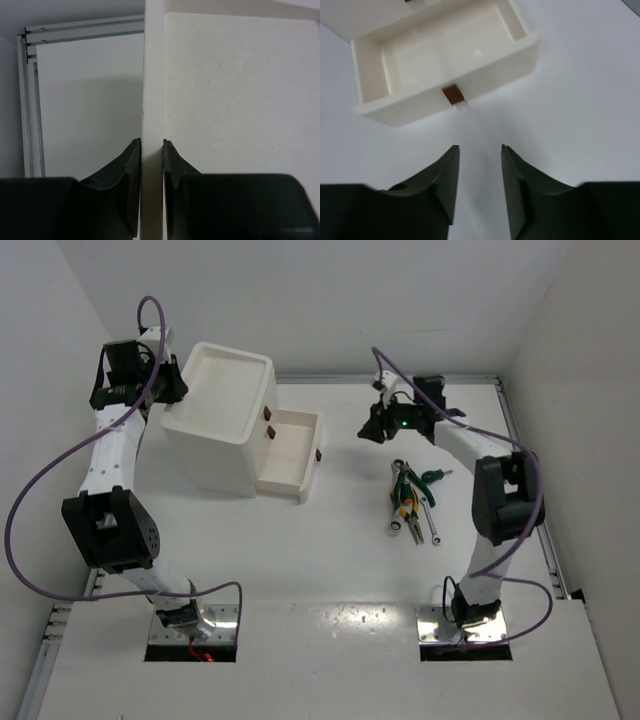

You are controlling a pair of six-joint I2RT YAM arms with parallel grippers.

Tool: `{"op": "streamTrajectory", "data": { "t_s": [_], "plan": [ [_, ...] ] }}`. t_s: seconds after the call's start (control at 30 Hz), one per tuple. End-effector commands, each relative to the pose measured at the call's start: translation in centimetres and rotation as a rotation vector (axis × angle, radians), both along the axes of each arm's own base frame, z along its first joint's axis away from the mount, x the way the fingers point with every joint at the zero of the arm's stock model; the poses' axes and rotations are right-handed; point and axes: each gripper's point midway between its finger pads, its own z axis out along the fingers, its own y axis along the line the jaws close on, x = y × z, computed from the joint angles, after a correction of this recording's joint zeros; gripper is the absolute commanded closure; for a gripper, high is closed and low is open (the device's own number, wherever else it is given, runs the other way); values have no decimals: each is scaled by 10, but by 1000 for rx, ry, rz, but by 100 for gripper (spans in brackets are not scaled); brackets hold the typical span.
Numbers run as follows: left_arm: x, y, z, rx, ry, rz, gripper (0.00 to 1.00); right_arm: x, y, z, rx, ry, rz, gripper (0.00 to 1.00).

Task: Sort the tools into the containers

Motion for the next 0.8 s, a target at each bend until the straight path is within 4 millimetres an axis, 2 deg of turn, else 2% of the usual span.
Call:
{"op": "streamTrajectory", "data": {
  "t_s": [0.0, 0.07, 0.13, 0.2, 0.3, 0.37, 0.4, 0.47, 0.57, 0.67, 0.77],
  "plan": [
    [-32, -28, -48, -114, 217, -20, 100, -18, -58, 14, -137, 50, -76, 64],
    [-30, -26, -47, -107, 207, -13, 100, -34, -95, -6, -258, 132, -151, 70],
    [-31, -31, -43, -104, 199, -22, 100, -56, -121, -17, -333, 187, -187, 72],
    [-31, -31, -43, -104, 199, -22, 100, -67, -147, -23, -394, 202, -214, 74],
    [-30, -30, -40, -95, 188, -28, 99, -92, -172, -29, -438, 272, -225, 74],
    [-29, -30, -40, -95, 188, -28, 95, -107, -179, -29, -446, 306, -223, 74],
    [-29, -34, -40, -94, 188, -37, 94, -115, -185, -36, -448, 336, -229, 74],
    [-29, -34, -40, -94, 188, -37, 93, -122, -193, -36, -456, 346, -251, 74],
    [-28, -32, -36, -87, 180, -29, 91, -138, -204, -50, -470, 400, -278, 74],
    [-28, -32, -36, -87, 180, -29, 91, -151, -203, -61, -454, 463, -277, 74],
    [-28, -32, -36, -87, 180, -29, 91, -152, -203, -67, -451, 476, -281, 72]
  ]
}}
